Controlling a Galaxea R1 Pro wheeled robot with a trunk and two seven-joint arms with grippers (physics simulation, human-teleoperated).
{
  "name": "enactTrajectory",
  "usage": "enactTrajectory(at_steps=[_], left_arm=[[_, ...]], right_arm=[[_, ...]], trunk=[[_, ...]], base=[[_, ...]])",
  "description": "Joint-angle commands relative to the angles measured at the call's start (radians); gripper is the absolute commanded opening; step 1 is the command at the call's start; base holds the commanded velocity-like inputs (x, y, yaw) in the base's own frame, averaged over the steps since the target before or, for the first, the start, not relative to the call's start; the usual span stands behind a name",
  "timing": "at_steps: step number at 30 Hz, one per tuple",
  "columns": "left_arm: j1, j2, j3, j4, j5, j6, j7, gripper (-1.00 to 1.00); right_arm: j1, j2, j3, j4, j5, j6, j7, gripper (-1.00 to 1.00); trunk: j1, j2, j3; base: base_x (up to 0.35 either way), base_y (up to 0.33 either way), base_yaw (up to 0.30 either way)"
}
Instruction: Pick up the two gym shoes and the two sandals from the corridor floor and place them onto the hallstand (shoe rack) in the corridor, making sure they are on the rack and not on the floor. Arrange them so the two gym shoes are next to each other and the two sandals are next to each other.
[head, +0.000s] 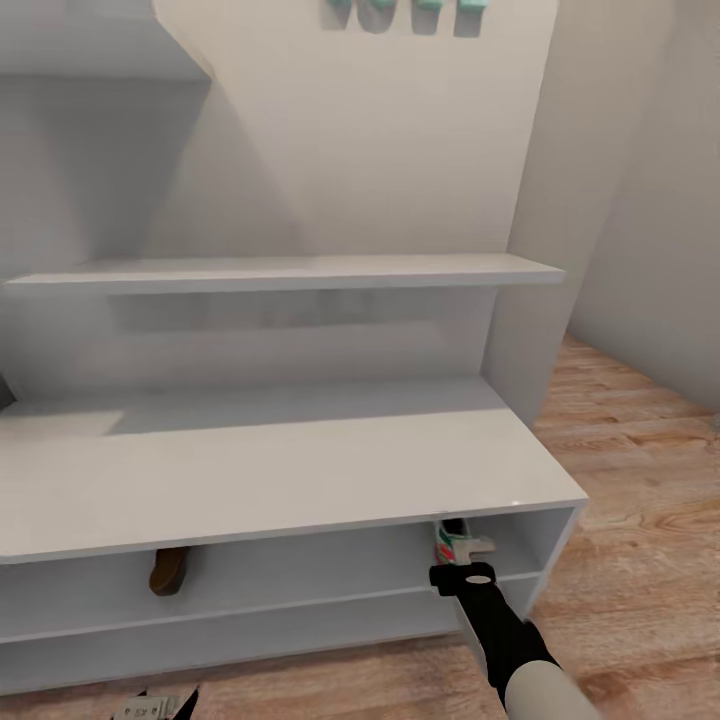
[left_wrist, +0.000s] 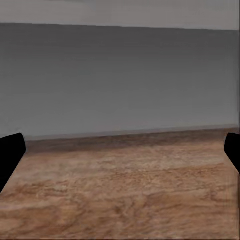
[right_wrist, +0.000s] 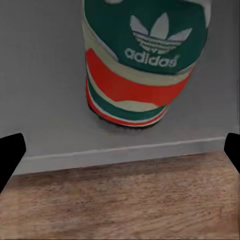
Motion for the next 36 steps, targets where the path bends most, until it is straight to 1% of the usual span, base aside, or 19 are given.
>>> enactTrajectory(at_steps=[1, 36], left_arm=[[-0.001, 0.000, 0.002, 0.001, 0.010, 0.001, -0.010, 1.00], [-0.001, -0.001, 0.002, 0.002, 0.009, 0.002, -0.010, 1.00]], right_arm=[[0.000, 0.001, -0.005, -0.002, 0.008, 0.005, 0.001, 1.00], [0.000, -0.002, -0.003, 0.009, 0.010, 0.005, 0.002, 1.00]], trunk=[[-0.001, 0.000, -0.001], [-0.001, 0.000, -0.001]], base=[[-0.319, 0.000, 0.000], [-0.333, 0.000, 0.000]])
